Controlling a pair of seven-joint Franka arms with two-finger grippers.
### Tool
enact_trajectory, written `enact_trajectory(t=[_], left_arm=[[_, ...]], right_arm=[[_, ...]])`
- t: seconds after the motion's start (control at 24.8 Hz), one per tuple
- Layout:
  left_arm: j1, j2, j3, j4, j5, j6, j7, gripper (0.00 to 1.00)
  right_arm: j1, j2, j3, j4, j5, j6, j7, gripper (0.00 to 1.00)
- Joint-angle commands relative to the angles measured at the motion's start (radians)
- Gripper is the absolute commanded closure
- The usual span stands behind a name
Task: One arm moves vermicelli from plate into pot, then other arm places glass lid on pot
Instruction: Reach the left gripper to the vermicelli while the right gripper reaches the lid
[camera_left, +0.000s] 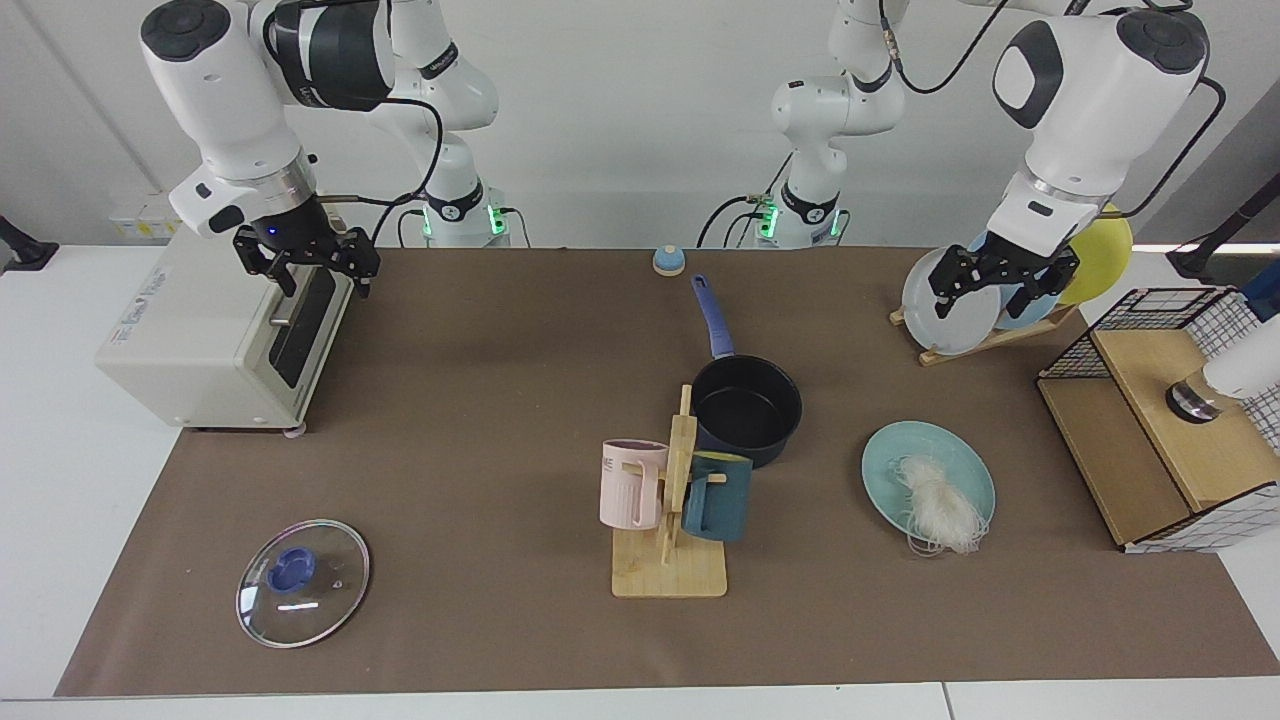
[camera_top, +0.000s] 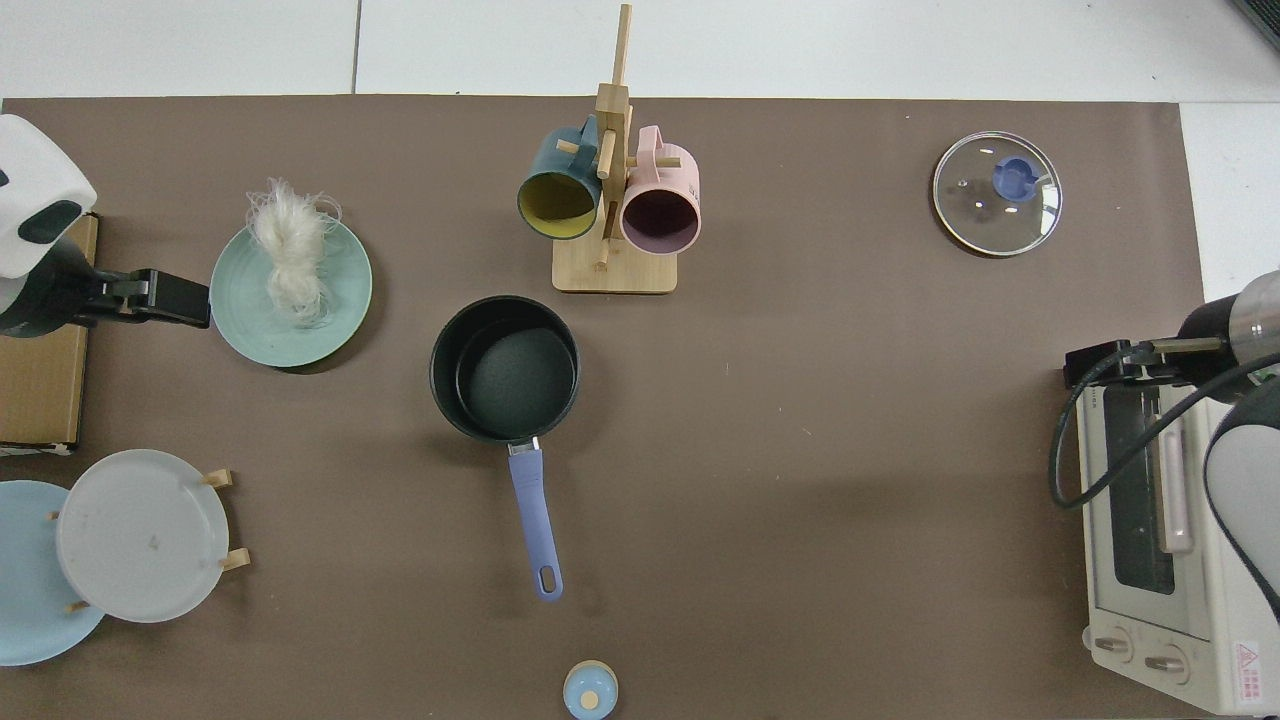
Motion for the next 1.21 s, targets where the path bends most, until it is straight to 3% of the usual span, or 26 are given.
enact_trajectory(t=[0.0,0.44,0.76,1.01,1.17], left_arm=[[-0.006,-0.015,0.004,-0.013,-0.012,-0.011,0.014,0.0],[-0.005,0.029,-0.004,0.049,-0.008,-0.049,0.007,0.0],[-0.005,0.151,-0.007,0.121,-0.009,0.041,0.013,0.0],[-0.008,0.241,-0.004,0.121,-0.003,0.185,0.003,0.0],[-0.008,0.322,-0.004,0.119,-0.002,0.29,0.004,0.0]], right_arm=[[-0.01,-0.011,0.006,-0.001,0.009,-0.019,0.015,0.0],[-0.014,-0.01,0.004,0.007,0.009,-0.008,0.015,0.0],[-0.014,0.003,0.004,0.024,0.01,0.016,0.006,0.0],[-0.014,0.134,0.0,0.246,-0.01,-0.066,0.006,0.0],[-0.023,0.309,-0.005,0.487,-0.005,-0.129,0.006,0.0]])
